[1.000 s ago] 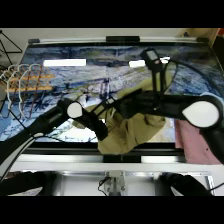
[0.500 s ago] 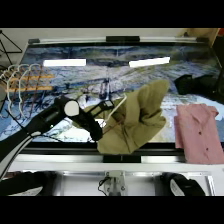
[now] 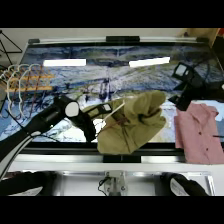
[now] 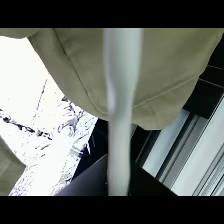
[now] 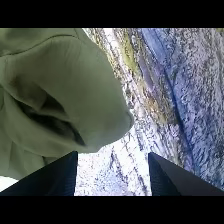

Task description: Fold the shirts.

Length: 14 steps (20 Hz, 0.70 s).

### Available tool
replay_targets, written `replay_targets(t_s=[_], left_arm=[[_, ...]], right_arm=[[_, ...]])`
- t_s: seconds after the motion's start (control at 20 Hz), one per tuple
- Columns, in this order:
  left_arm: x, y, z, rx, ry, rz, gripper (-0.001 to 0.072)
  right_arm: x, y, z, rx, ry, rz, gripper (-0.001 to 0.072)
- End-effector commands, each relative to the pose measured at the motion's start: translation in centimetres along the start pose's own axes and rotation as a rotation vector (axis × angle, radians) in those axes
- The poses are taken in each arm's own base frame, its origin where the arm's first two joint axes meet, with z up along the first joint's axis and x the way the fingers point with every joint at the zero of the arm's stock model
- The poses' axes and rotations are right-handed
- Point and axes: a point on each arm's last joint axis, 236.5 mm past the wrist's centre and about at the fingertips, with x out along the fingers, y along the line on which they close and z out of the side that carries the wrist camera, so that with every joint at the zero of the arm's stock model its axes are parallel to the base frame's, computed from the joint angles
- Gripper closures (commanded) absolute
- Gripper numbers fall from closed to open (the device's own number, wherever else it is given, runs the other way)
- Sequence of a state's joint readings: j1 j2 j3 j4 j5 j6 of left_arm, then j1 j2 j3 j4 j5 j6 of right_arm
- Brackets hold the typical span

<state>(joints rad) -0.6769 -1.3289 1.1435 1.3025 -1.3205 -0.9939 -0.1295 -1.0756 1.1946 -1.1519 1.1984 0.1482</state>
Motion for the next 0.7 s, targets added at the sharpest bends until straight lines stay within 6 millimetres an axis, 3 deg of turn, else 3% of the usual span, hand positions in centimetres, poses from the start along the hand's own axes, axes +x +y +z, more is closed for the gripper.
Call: replay_targets(t_s=[0.0,0.35,0.55,0.6,0.65], left_arm=[[0.0,1.5,-1.3,0.055,0.065,0.079,0.0661],[0.0,2.0,-0.6,0.084,0.051,0.124,0.0661],[-0.5,2.6,0.7,0.089,-0.005,0.157,0.0661],[-0.6,2.6,0.7,0.09,-0.009,0.159,0.0661],[-0.6,2.5,0.7,0.09,-0.008,0.159,0.0661]], right_arm=[[2.0,1.1,-0.1,-0.227,0.033,0.064,0.0165],[8.0,5.0,0.4,-0.263,0.03,0.268,0.0165],[10.3,6.1,-0.8,-0.258,0.061,0.337,0.0166],[10.5,6.2,-1.3,-0.263,0.077,0.346,0.0272],[10.5,6.4,-1.5,-0.264,0.081,0.355,0.0578]])
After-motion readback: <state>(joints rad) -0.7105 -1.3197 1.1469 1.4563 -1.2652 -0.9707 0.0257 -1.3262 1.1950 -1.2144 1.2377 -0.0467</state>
